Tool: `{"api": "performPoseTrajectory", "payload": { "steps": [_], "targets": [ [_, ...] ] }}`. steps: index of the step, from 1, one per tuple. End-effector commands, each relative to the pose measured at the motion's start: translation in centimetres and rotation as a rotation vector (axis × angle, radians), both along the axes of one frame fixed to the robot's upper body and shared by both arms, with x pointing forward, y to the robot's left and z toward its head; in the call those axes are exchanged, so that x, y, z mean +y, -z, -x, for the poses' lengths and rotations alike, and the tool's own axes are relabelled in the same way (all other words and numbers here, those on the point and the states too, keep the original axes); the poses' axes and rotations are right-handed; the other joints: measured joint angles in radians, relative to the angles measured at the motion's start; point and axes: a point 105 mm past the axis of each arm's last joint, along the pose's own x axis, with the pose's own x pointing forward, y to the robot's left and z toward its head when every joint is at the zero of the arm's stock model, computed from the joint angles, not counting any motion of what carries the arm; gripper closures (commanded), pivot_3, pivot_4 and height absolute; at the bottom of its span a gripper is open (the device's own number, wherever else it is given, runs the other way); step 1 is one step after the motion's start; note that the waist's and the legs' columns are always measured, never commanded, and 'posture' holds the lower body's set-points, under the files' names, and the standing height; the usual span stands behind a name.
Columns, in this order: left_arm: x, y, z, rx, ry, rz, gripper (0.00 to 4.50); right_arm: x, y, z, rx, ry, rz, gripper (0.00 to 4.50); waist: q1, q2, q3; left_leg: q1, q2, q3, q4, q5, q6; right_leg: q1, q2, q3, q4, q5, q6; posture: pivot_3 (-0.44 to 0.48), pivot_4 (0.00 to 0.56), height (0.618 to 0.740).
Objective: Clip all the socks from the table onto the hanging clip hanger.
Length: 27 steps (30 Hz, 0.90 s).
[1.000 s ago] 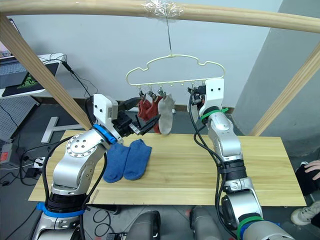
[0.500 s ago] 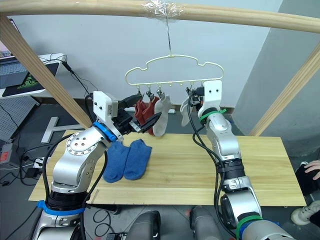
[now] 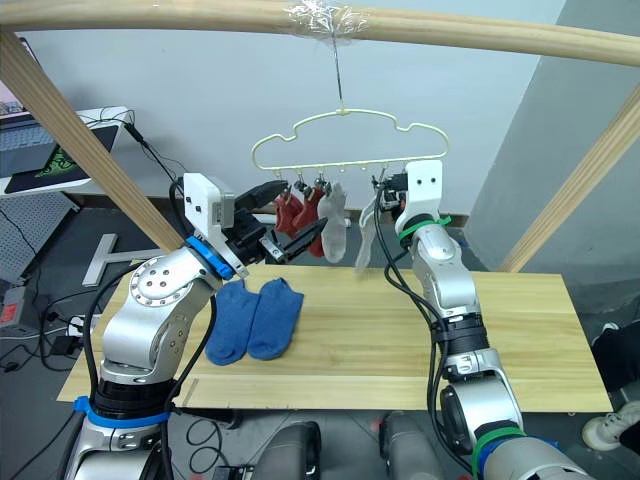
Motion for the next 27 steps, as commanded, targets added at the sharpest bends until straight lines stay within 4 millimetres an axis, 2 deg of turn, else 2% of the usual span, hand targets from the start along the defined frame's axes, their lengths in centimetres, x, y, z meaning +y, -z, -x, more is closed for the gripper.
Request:
{"api": "performPoseTrajectory", "payload": {
  "steps": [1,16,23,27],
  "targets": [
    [-0.64,-1.6,0.71,-0.061,0.029,0.013,0.0,0.09,-2.31,0.01,-0.077,0.001,-0.012,2.97,0.0,0.0,0.0,0.0,0.0,0.0,0.0,0.0,0.0,0.0,0.0,0.0,0.0,0.0,0.0,0.045,0.216,0.74],
    [-0.78,-1.76,0.77,-0.065,0.027,0.026,0.0,0.19,-2.4,-0.25,-0.079,0.001,-0.014,2.97,0.0,0.0,0.0,0.0,0.0,0.0,0.0,0.0,0.0,0.0,0.0,0.0,0.0,0.003,-0.004,0.05,0.219,0.74],
    [-0.83,-1.78,0.77,-0.063,0.028,0.03,0.0,0.06,-2.45,-0.3,-0.08,0.002,-0.013,4.44,0.0,0.0,0.0,0.0,0.0,0.0,0.0,0.0,0.0,0.0,0.0,0.0,0.0,0.003,-0.005,0.048,0.222,0.74],
    [-0.83,-0.91,0.77,-0.028,0.018,0.036,0.0,-0.25,-2.49,-0.15,-0.082,-0.002,-0.007,4.47,0.0,0.0,0.0,0.0,0.0,0.0,0.0,0.0,0.0,0.0,0.0,0.0,0.0,0.003,-0.005,0.043,0.228,0.74]
  ]
}}
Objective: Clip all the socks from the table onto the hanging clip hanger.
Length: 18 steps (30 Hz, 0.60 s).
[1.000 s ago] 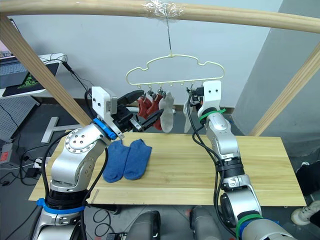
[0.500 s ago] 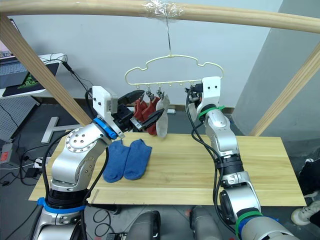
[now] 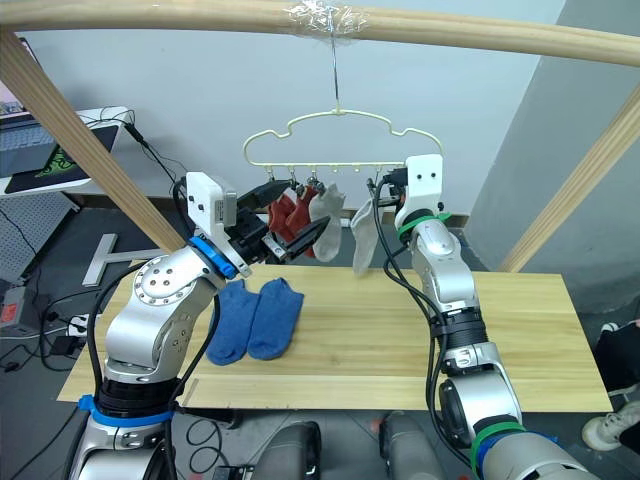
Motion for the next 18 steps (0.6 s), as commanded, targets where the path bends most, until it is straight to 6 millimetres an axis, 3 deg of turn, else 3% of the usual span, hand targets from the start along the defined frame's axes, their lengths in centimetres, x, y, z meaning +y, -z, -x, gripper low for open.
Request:
{"api": "performPoseTrajectory", "payload": {
  "steps": [1,7,14,18],
  "targets": [
    [-0.4,-0.4,0.9,-0.018,0.014,0.008,0.0,-0.3,-2.0,0.3,-0.071,-0.002,0.0,4.47,0.0,0.0,0.0,0.0,0.0,0.0,0.0,0.0,0.0,0.0,0.0,0.0,0.0,0.0,0.0,0.04,0.231,0.74],
    [3.7,9.0,0.1,0.256,-0.196,-0.137,0.0,-1.1,-2.1,0.7,-0.055,-0.039,0.022,4.47,-0.001,0.001,0.0,0.001,0.0,0.0,-0.001,0.0,0.0,0.0,0.0,0.001,0.0,0.0,0.0,0.021,0.24,0.74],
    [6.8,14.5,-0.9,0.379,-0.382,-0.089,0.0,-1.0,-2.1,1.4,-0.02,-0.069,0.041,4.47,0.0,0.001,0.0,0.001,0.001,0.0,0.001,0.0,0.0,0.0,0.0,0.0,0.001,-0.002,0.003,0.005,0.247,0.74],
    [7.3,16.8,-2.2,0.397,-0.433,-0.152,0.0,-1.2,-1.7,1.6,0.005,-0.06,0.039,4.47,0.001,0.001,0.0,0.002,0.0,0.001,0.0,0.0,0.0,0.0,-0.001,0.0,0.0,-0.002,0.003,-0.001,0.252,0.74]
  ]
}}
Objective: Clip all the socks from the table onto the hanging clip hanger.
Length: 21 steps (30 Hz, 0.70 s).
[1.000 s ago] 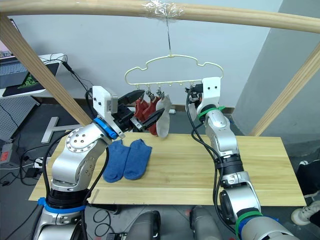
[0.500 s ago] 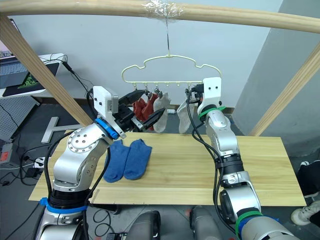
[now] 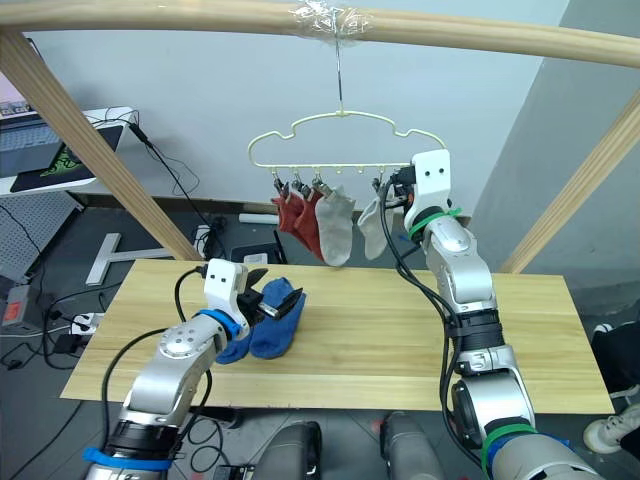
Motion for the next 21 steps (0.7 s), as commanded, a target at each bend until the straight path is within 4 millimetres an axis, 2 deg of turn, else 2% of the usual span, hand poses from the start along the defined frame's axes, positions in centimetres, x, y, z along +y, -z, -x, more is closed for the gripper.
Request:
{"api": "performPoseTrajectory", "payload": {
  "steps": [1,3,7,13,17,21],
  "targets": [
    [0.3,0.4,-1.2,-0.027,-0.024,-0.065,0.0,-0.2,-1.4,0.6,-0.035,-0.001,-0.027,4.47,0.0,0.0,0.0,0.0,0.0,0.0,0.0,0.0,0.0,0.0,0.0,0.0,0.0,0.0,0.0,-0.005,0.256,0.74],
    [0.4,1.8,-1.7,0.012,-0.058,-0.069,0.0,-0.3,-1.3,0.6,-0.029,0.001,-0.028,4.47,0.0,0.0,0.0,0.0,0.0,0.0,0.0,0.0,0.0,0.0,0.0,0.0,0.0,0.0,0.0,-0.005,0.256,0.74],
    [-0.8,3.3,-2.2,0.048,-0.029,-0.05,0.0,-0.3,-1.3,0.8,-0.023,0.004,-0.026,4.47,-0.001,0.0,0.0,0.0,0.0,0.0,0.0,0.0,0.0,0.0,0.0,0.0,0.0,0.0,0.0,-0.024,0.259,0.74],
    [-1.0,4.3,-2.7,0.056,-0.024,-0.067,0.0,-0.3,-1.3,0.9,-0.015,0.006,-0.023,4.47,-0.002,0.0,0.0,-0.001,0.0,0.0,0.0,0.0,0.0,0.0,0.0,-0.001,0.0,0.0,0.0,-0.034,0.259,0.74],
    [-1.4,5.9,-2.3,0.121,0.012,-0.092,0.0,-0.4,-1.2,1.0,-0.011,0.01,-0.022,4.47,-0.002,0.0,0.0,-0.001,0.0,-0.001,0.0,0.0,0.0,0.0,0.0,-0.001,0.0,0.0,0.0,-0.048,0.253,0.74],
    [-1.9,6.7,-1.4,0.174,0.053,-0.062,1.15,-0.7,-1.3,1.1,-0.009,0.018,-0.021,4.5,-0.004,0.0,0.0,0.0,0.0,0.0,0.0,0.0,0.0,0.001,0.0,-0.001,0.0,0.0,0.0,-0.05,0.251,0.74]
  ]
}}
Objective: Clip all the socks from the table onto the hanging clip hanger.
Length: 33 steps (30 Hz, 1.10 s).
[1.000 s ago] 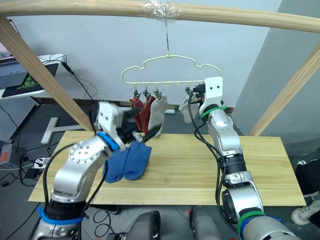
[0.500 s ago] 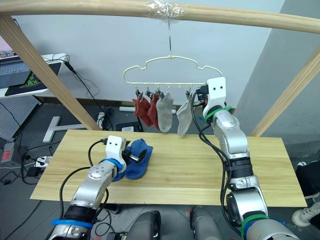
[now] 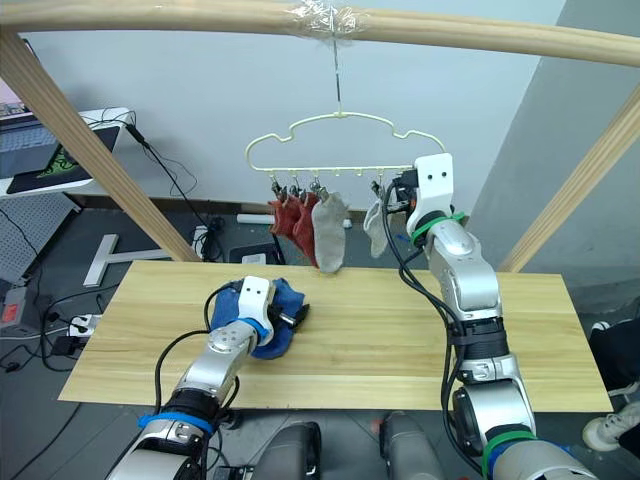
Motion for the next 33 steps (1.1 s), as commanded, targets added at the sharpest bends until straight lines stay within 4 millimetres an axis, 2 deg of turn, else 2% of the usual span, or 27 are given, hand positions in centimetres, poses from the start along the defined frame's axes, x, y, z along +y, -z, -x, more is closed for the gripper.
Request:
{"api": "performPoseTrajectory", "payload": {
  "steps": [1,8,11,13,18,20,23,26,31,33],
  "targets": [
    [-0.5,1.4,1.2,0.062,0.037,0.014,1.5,-0.5,-1.3,0.5,-0.043,0.004,-0.02,4.5,-0.001,0.0,0.0,0.0,0.0,0.0,0.0,0.0,0.0,0.0,0.0,0.0,0.0,0.0,0.0,-0.051,0.248,0.74],
    [-2.0,1.5,3.4,0.098,0.119,0.063,3.62,-0.8,-1.4,0.4,-0.039,0.002,-0.015,4.5,-0.002,0.0,0.0,0.001,0.0,0.0,0.0,0.0,0.0,0.0,0.0,0.0,0.0,0.0,0.0,-0.045,0.24,0.74],
    [-3.7,0.3,4.5,0.07,0.191,0.115,4.49,-0.9,-1.6,0.3,-0.034,-0.003,-0.025,4.5,-0.002,0.0,0.0,0.001,0.0,0.0,0.0,0.0,0.0,0.0,0.0,0.001,0.0,0.0,0.0,-0.043,0.238,0.74],
    [-4.3,-0.5,5.1,0.043,0.239,0.117,4.49,-1.1,-1.7,0.2,-0.031,-0.006,-0.027,4.5,-0.002,0.0,0.0,0.001,0.0,0.0,0.0,0.0,0.0,0.0,0.0,0.001,0.0,0.0,0.0,-0.043,0.238,0.74],
    [-4.6,-1.7,5.5,-0.009,0.279,0.082,4.49,-1.5,-1.8,0.2,-0.028,-0.006,-0.025,4.5,-0.001,0.0,0.0,0.001,0.001,0.0,0.0,0.0,0.0,0.0,0.0,0.0,0.0,0.0,0.0,-0.036,0.232,0.74],
    [-5.1,-3.8,5.1,-0.083,0.292,0.121,4.49,-1.7,-1.9,0.2,-0.02,-0.008,-0.033,4.5,-0.001,0.0,0.0,0.001,0.0,0.0,0.0,0.0,0.0,0.0,0.0,0.0,0.0,0.0,0.0,-0.036,0.232,0.74],
    [-6.7,-8.4,5.1,-0.24,0.367,0.209,4.49,-2.2,-1.8,0.2,0.058,-0.023,-0.126,4.5,0.0,0.0,0.0,0.0,0.0,0.0,0.0,0.0,0.0,0.0,0.0,0.001,0.0,0.0,0.0,-0.038,0.226,0.74],
    [-8.4,-11.8,5.6,-0.399,0.489,0.151,4.49,-2.6,-1.7,0.2,0.19,-0.077,-0.218,4.5,0.003,0.0,0.0,0.0,0.0,0.0,0.0,0.0,0.0,0.0,-0.001,0.0,-0.001,0.0,0.0,-0.039,0.228,0.74],
    [-10.3,-15.1,5.7,-0.543,0.56,0.123,4.49,-2.7,-2.0,0.7,0.35,-0.161,-0.309,4.5,0.002,0.0,0.0,0.0,0.0,0.0,0.0,0.0,0.0,0.001,-0.001,0.0,-0.001,0.0,0.0,-0.039,0.228,0.74],
    [-10.9,-15.6,5.6,-0.578,0.578,0.104,4.49,-2.6,-2.3,0.9,0.377,-0.185,-0.336,4.5,0.001,0.0,0.0,0.0,0.0,0.0,0.0,0.0,0.0,0.001,0.0,0.0,-0.001,0.0,0.0,-0.039,0.228,0.74]
  ]
}}
